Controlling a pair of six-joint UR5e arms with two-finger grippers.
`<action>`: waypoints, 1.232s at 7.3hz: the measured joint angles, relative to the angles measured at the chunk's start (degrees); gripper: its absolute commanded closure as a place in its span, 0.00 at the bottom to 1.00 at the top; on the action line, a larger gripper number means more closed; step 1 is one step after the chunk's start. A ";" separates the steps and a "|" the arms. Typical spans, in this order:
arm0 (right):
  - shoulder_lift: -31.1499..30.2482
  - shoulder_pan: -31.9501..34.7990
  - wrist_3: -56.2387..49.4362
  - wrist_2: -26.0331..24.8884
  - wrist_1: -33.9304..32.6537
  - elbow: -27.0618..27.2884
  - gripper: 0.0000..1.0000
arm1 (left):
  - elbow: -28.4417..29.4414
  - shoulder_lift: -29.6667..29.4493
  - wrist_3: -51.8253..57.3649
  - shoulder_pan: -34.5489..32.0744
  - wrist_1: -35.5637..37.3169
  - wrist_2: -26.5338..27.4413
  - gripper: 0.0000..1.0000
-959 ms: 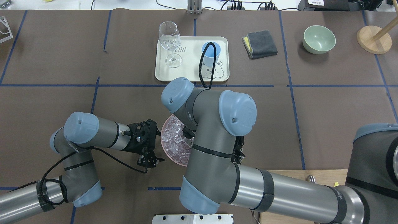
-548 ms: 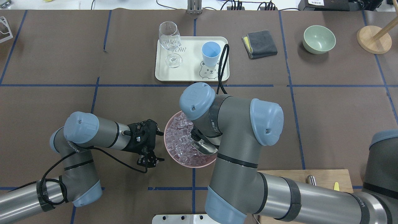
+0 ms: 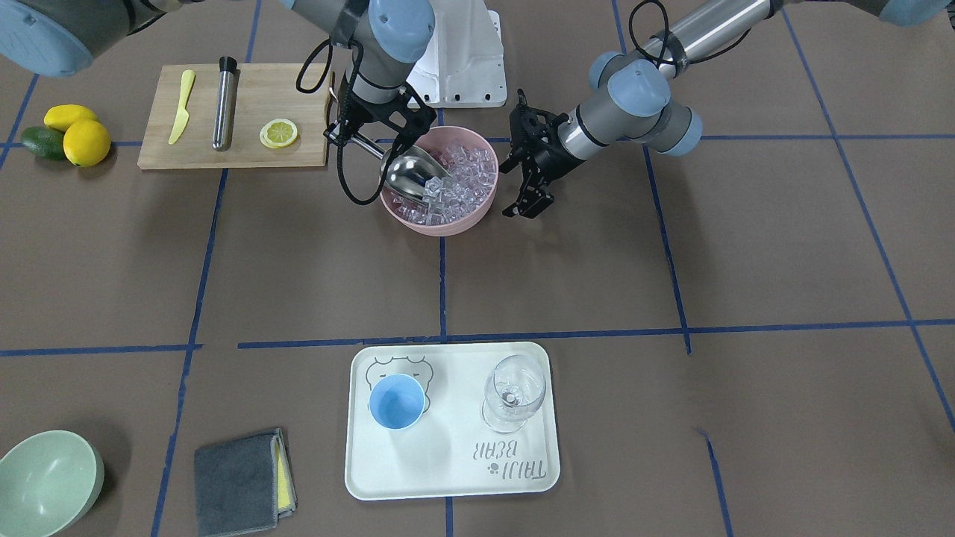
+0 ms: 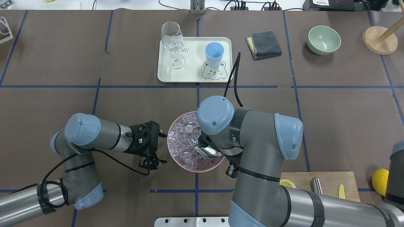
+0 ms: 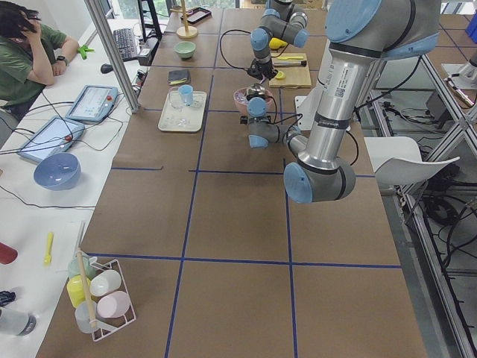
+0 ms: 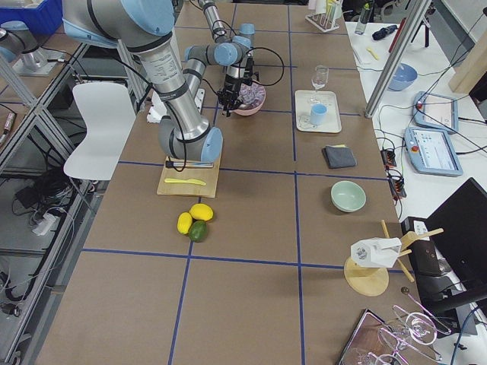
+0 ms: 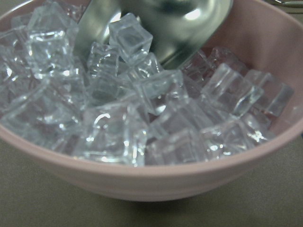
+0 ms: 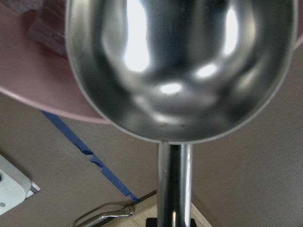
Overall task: Put ice in cup with scoop
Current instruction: 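Dip the scoop into the ice bowl and scoop up ice cubes, then lift the ice-filled scoop and carry it to the clear glass on the tray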
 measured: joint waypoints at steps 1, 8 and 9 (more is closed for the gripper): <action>-0.84 0.06 0.13 -0.07 0.79 1.94 1.00 | 0.00 0.00 0.00 -0.03 -0.02 0.00 0.00; -3.70 4.88 3.32 2.08 7.09 9.26 1.00 | 0.00 0.04 -0.03 -0.13 0.02 0.00 0.00; -3.33 7.50 4.85 4.06 6.70 9.47 1.00 | 0.00 0.01 -0.11 -0.10 0.02 0.00 0.00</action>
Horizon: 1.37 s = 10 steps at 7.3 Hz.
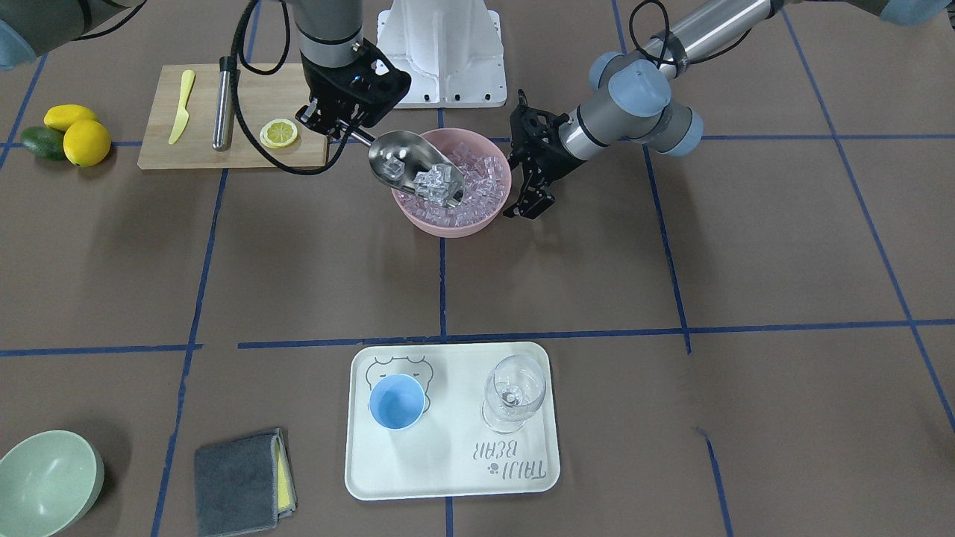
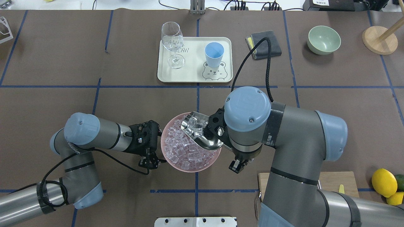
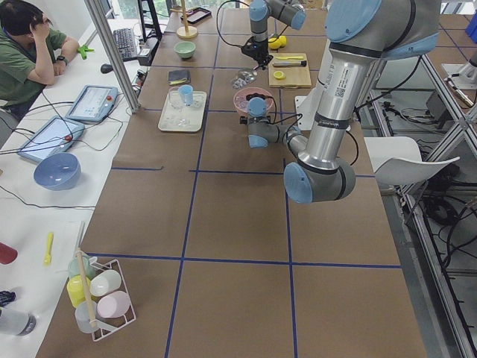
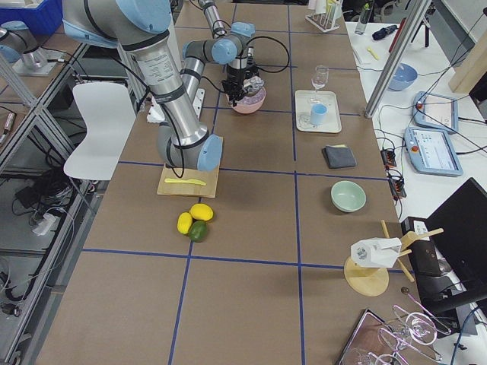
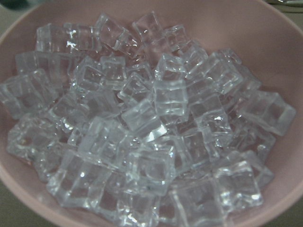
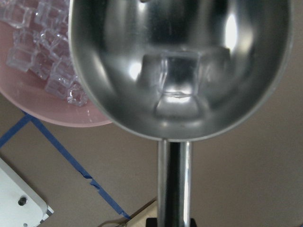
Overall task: Put ice in cup with scoop
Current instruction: 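Lift the ice-filled scoop and carry it to the clear glass on the tray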
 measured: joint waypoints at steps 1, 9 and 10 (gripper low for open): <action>0.57 2.65 1.67 2.02 -0.73 -0.05 1.00 | 0.00 -0.04 -0.04 0.00 0.00 0.00 0.00; 24.24 18.51 2.15 14.35 -10.38 -33.75 1.00 | 0.05 -0.10 -0.17 0.01 0.00 0.00 0.00; 22.91 18.65 2.07 15.03 -9.33 -33.90 1.00 | 0.08 -0.10 -0.36 0.01 0.00 0.00 0.00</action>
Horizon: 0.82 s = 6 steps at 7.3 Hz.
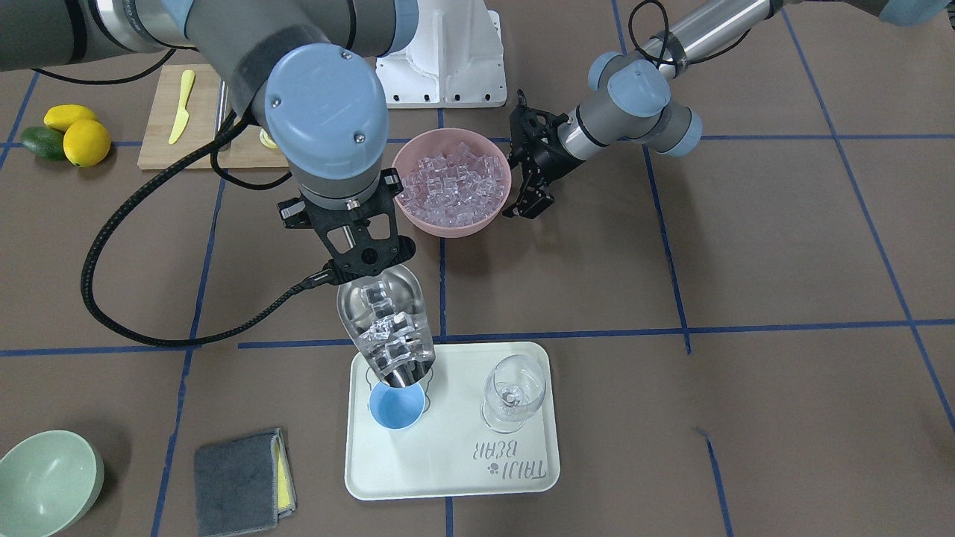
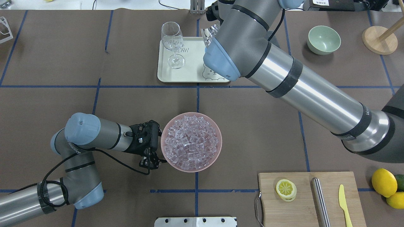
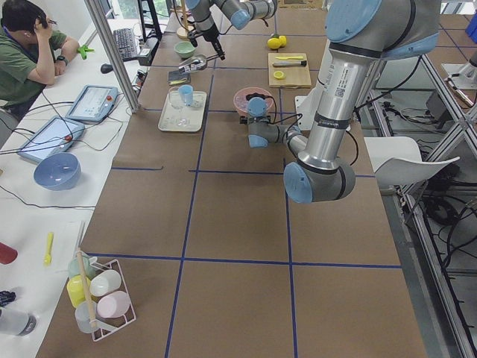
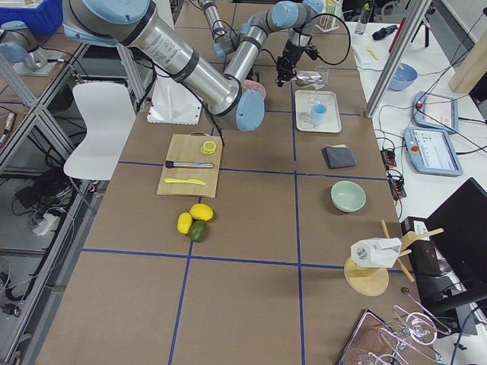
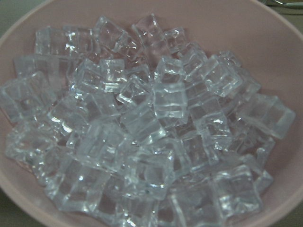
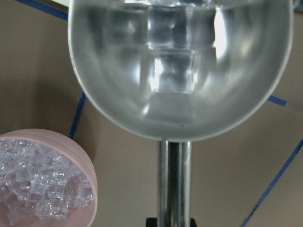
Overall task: Put ice in cup with scoop
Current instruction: 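Lift the ice-filled scoop and carry it to the clear glass on the tray, then tilt the scoop over the clear glass to pour the ice in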
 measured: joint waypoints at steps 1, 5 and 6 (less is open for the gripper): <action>-1.40 0.00 -0.03 0.37 1.54 -0.37 1.00 | 0.00 0.00 -0.09 -0.02 0.00 0.00 0.00; -2.76 -0.38 0.33 0.47 7.77 -5.45 1.00 | -0.01 0.00 -0.22 0.00 -0.02 0.00 0.00; -2.94 -0.84 0.39 0.41 8.13 -5.80 1.00 | -0.01 0.00 -0.28 0.00 -0.01 0.00 0.00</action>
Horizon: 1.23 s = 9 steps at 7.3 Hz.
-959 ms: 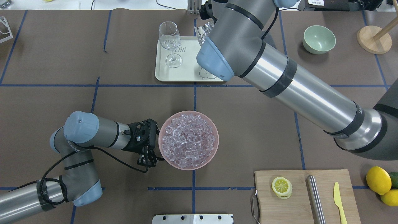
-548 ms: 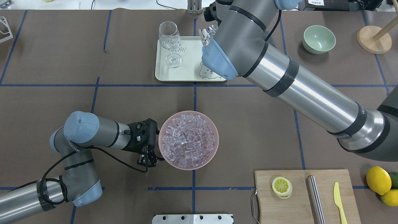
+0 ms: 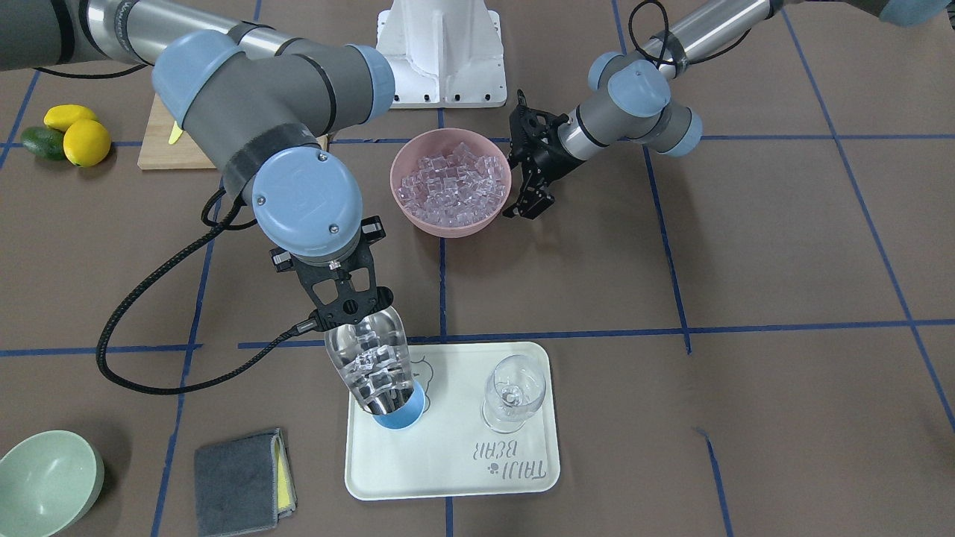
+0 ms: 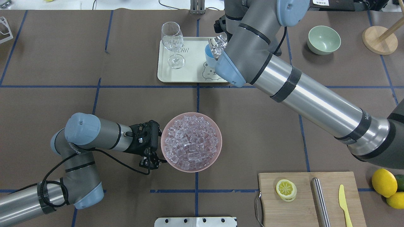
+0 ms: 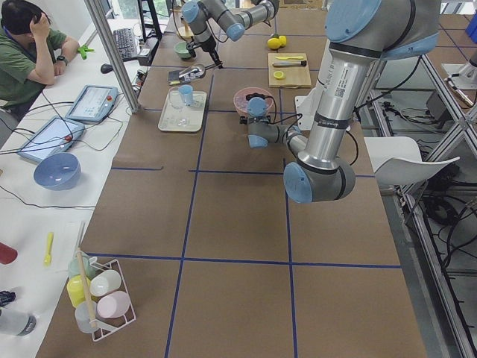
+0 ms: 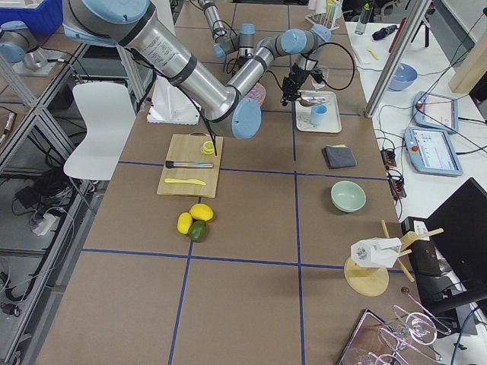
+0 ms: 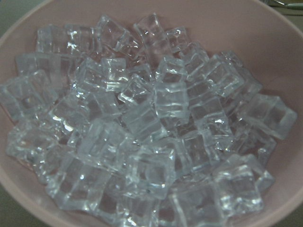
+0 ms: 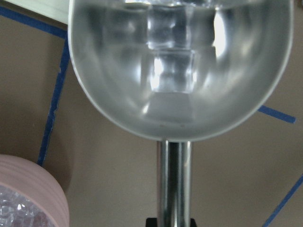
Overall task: Put ice in cup with scoop
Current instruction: 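Tilt the scoop over the clear glass to pour the ice in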
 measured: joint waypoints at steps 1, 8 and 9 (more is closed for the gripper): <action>-0.18 -0.43 0.05 -0.02 0.13 -0.13 1.00 | 0.08 0.00 -0.03 0.00 -0.01 0.00 0.00; 4.07 -0.77 0.30 -0.35 -2.37 -6.68 1.00 | 0.37 -0.07 -0.03 0.09 -0.12 -0.05 0.00; 4.25 -0.84 0.20 -0.43 -3.34 -6.86 1.00 | 0.54 -0.04 -0.04 0.08 -0.52 -0.03 0.00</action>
